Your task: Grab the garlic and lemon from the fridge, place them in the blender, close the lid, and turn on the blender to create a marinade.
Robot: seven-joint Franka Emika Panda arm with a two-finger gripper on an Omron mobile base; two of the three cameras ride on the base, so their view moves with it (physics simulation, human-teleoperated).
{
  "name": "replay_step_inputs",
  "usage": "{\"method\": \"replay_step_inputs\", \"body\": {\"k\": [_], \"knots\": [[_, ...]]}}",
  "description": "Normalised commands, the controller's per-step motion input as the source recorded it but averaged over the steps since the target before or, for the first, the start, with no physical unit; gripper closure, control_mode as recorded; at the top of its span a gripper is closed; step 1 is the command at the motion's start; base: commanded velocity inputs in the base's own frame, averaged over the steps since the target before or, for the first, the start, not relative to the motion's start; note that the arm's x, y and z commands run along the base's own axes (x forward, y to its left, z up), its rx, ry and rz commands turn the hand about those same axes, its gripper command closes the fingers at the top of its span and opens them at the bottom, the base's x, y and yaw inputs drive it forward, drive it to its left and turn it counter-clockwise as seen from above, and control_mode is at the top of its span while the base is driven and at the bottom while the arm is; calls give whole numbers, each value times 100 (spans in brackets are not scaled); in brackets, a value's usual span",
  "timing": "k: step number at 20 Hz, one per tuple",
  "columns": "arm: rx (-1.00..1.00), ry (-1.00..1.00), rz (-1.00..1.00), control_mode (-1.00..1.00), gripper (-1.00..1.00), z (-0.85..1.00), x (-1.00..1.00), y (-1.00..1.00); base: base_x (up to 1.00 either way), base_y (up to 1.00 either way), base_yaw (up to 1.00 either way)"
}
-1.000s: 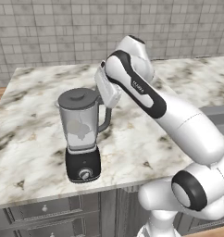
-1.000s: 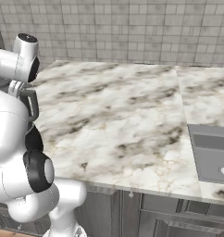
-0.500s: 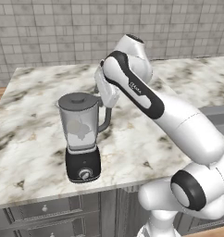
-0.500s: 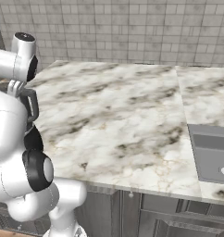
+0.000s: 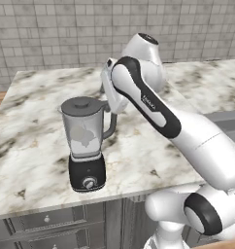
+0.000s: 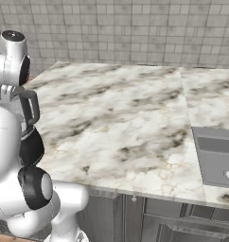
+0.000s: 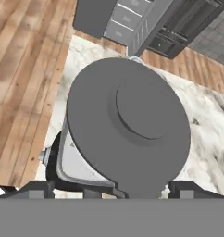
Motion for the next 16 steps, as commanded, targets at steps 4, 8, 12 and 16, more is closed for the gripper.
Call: {"method": "replay_step_inputs", "body": {"k": [4,8,12,16], "knots": [[0,-20,-1,-100,-100,50,-62,0,0,0,0],[5,-7,-27,-100,-100,7,-99,1,0,0,0],[9,-1,-49,-100,-100,-4,-100,3,0,0,0],[13,-10,-60,-100,-100,-13,-100,7,0,0,0]]}}
